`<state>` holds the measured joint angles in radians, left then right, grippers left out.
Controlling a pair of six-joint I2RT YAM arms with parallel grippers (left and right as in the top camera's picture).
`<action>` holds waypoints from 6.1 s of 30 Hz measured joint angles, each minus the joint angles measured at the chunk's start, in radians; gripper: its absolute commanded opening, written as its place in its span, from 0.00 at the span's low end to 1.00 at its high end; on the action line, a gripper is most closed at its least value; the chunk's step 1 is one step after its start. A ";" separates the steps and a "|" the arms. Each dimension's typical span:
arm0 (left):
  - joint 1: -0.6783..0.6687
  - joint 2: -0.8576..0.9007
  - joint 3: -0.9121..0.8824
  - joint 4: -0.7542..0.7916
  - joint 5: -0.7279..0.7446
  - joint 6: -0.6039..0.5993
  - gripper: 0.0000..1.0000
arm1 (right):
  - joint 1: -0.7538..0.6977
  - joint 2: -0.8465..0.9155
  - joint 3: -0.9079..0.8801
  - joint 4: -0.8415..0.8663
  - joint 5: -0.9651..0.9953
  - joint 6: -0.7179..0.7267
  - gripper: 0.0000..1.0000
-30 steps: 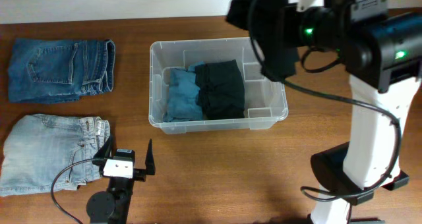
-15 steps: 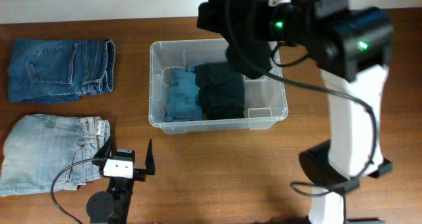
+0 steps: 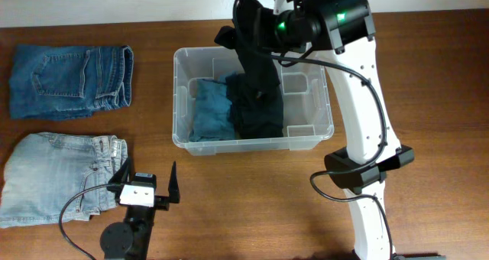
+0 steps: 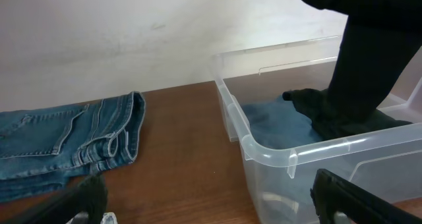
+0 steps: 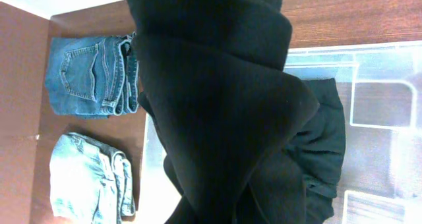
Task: Pack container
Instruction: 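Lift the black garment and carry it left over the container, then lower the black garment onto the first black garment and release, then press the stacked black garments flat with the right gripper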
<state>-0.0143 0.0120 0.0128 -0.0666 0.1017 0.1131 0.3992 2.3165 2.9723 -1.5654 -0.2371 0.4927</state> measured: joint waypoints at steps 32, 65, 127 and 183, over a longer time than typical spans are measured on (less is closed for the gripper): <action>0.000 0.000 0.000 0.000 0.000 0.000 0.99 | 0.029 0.000 -0.051 -0.029 -0.049 0.071 0.04; 0.000 0.000 0.000 0.000 0.000 0.000 0.99 | 0.029 0.000 -0.372 -0.022 0.526 0.042 0.04; 0.000 0.000 0.000 0.000 0.000 0.000 0.99 | -0.025 0.119 -0.647 0.243 0.066 -0.200 0.10; 0.000 0.000 0.000 0.000 0.000 0.000 0.99 | -0.024 0.081 -0.691 0.414 0.133 -0.208 0.21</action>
<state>-0.0143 0.0120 0.0128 -0.0666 0.1017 0.1131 0.3756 2.3974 2.2814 -1.1519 -0.1040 0.2848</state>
